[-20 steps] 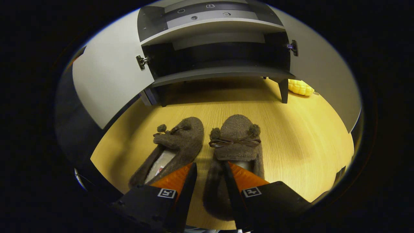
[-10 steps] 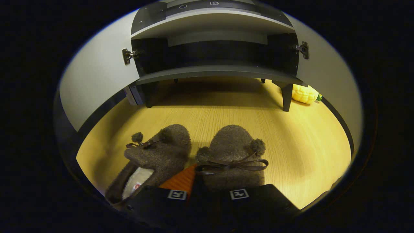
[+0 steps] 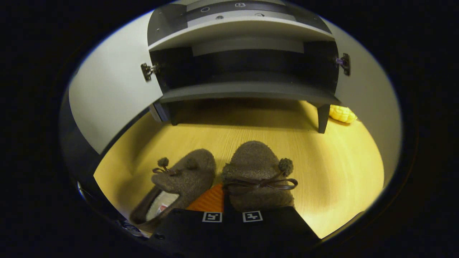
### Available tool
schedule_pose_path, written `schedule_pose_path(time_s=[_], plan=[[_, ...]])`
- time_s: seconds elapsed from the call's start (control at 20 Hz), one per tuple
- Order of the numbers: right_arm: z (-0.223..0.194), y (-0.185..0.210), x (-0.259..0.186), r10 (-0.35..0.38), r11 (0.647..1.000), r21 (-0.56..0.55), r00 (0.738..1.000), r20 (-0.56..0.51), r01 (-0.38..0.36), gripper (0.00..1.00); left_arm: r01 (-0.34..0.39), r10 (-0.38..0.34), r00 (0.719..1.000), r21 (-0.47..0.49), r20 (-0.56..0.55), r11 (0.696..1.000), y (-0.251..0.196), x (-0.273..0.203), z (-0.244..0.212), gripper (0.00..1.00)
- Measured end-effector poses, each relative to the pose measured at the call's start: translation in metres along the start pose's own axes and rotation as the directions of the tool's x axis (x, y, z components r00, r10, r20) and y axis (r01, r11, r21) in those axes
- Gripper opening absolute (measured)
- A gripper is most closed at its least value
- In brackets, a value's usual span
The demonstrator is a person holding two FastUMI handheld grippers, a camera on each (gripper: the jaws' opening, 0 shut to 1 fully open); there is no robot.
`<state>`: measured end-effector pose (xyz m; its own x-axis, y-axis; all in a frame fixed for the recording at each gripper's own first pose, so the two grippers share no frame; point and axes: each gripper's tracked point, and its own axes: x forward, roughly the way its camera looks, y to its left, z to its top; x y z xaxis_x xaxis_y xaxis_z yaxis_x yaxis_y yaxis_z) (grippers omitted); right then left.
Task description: Grab one shoe with the right hand and put it into the shoe cabinet, grab the other shoe with the left hand and put it into the shoe cabinet; then close the right door with the right hand and the left door with the left hand.
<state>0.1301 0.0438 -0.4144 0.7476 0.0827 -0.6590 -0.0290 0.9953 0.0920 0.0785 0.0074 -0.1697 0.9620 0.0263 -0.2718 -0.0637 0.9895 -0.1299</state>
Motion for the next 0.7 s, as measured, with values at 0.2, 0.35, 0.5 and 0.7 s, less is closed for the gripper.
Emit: schedule_pose_path(time_s=[0.2, 0.35, 0.5, 0.7], plan=[[0.104, 0.006, -0.049, 0.043, 0.999, 0.0, 0.983, 0.18, -0.044, 0.06, -0.008, 0.008, 1.0, -0.052, 0.017, 0.999, -0.01, -0.012, 0.016, 0.95], [0.182, 0.011, -0.079, 0.059, 0.998, -0.034, 0.945, 0.321, -0.051, 0.06, -0.013, 0.014, 1.0, -0.019, 0.024, 1.0, -0.015, -0.02, 0.026, 0.95], [0.247, 0.019, -0.097, 0.072, 0.995, -0.089, 0.896, 0.438, -0.037, 0.06, -0.005, 0.005, 0.999, -0.007, 0.046, 1.0, -0.025, -0.031, 0.037, 0.95], [0.322, 0.021, -0.104, 0.063, 0.99, -0.138, 0.844, 0.533, 0.013, 0.06, -0.005, 0.005, 0.998, -0.005, 0.058, 1.0, -0.035, -0.043, 0.044, 0.95]])
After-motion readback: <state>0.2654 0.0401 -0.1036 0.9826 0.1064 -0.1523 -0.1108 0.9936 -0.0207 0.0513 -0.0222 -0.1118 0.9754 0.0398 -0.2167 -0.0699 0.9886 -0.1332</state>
